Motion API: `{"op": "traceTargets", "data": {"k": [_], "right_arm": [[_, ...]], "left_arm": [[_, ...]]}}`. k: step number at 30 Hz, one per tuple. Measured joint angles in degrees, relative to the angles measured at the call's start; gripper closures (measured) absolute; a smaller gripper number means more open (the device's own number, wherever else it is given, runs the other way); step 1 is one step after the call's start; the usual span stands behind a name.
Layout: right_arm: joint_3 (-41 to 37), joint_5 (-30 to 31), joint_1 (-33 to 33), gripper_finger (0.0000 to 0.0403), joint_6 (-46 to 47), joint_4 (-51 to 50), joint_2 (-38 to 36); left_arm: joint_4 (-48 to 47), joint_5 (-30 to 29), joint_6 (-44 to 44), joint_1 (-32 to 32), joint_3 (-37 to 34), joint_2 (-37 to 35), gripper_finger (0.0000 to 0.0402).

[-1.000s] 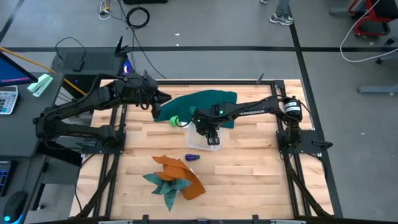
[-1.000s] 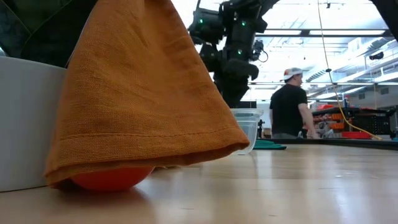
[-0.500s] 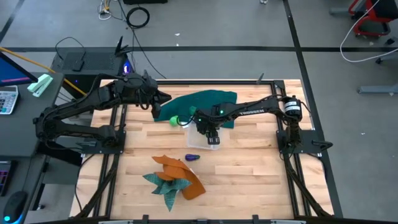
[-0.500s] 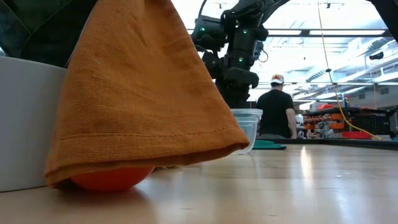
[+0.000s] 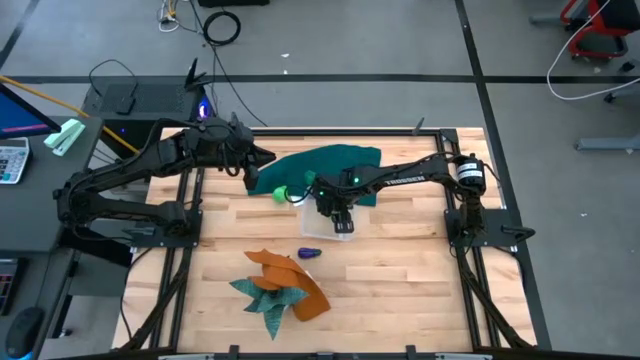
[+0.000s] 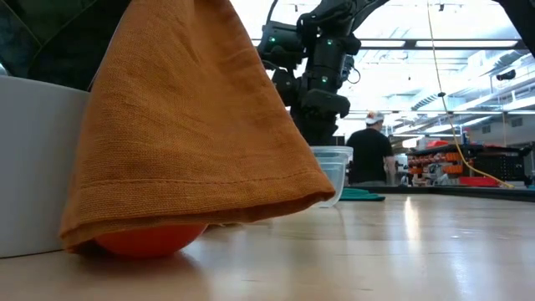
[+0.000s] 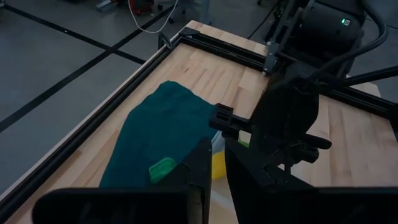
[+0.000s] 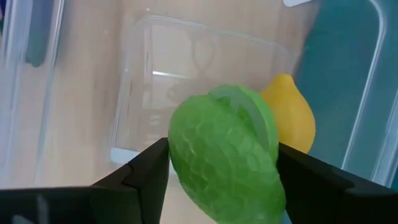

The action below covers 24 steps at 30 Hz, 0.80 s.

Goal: Pick and placing Produce into tupperware
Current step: Put the melon into the bin, then put the avocado into the bin

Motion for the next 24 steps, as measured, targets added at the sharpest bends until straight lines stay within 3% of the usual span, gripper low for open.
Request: {"op": "traceTargets", "data": {"k": [10,24], "right_arm": [[0.0,-0.1,0.0,0.0134,0.2,-2.8,0.0],[5.0,6.2,-0.5,0.0139,3.3,-6.8,-9.2]], "left_arm": [[0.0,0.0,0.0,0.0,0.0,0.0,0.035],[0.1,0.0,0.1,0.0,0.0,0.0,0.0348]]}}
